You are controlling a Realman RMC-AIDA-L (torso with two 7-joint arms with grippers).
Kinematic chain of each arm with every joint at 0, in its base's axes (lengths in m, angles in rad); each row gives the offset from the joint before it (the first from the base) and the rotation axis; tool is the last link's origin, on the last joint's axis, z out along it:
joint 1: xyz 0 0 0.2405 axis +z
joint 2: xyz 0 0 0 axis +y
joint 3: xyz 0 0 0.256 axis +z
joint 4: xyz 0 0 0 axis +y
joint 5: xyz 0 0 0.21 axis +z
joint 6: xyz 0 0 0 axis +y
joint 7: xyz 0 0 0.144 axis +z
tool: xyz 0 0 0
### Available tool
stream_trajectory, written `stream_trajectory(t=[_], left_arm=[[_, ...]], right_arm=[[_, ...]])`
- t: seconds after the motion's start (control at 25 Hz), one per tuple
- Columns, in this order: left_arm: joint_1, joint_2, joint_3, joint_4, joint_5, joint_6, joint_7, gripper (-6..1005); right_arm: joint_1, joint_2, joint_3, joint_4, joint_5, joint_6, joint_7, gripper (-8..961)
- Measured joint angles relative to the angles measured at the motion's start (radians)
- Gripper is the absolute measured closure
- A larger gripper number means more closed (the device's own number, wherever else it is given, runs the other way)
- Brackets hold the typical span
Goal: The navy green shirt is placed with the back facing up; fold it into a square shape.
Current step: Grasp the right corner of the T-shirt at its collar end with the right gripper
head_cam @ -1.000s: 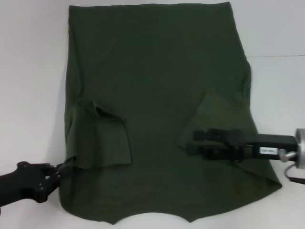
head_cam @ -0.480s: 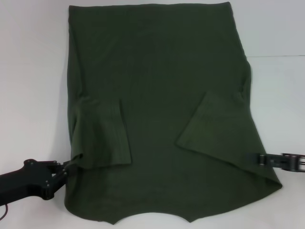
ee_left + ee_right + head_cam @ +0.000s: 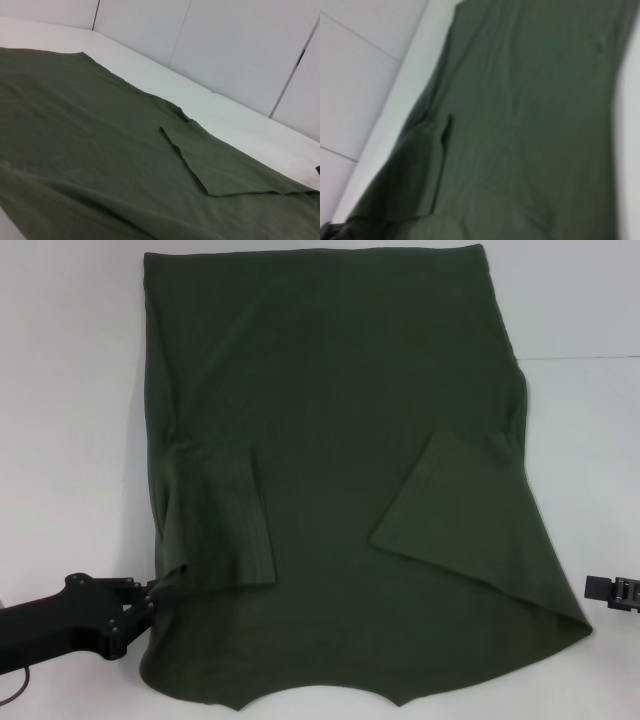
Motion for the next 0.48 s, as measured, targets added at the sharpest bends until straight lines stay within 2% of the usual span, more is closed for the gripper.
stream_trajectory(t=[0.48], left_arm=[[-0.006, 0.002, 0.000, 0.000, -0.001, -0.002, -0.001, 935]], right_arm=[[0.012, 0.030, -0.002, 0.015, -0.027, 0.076, 0.001, 92]])
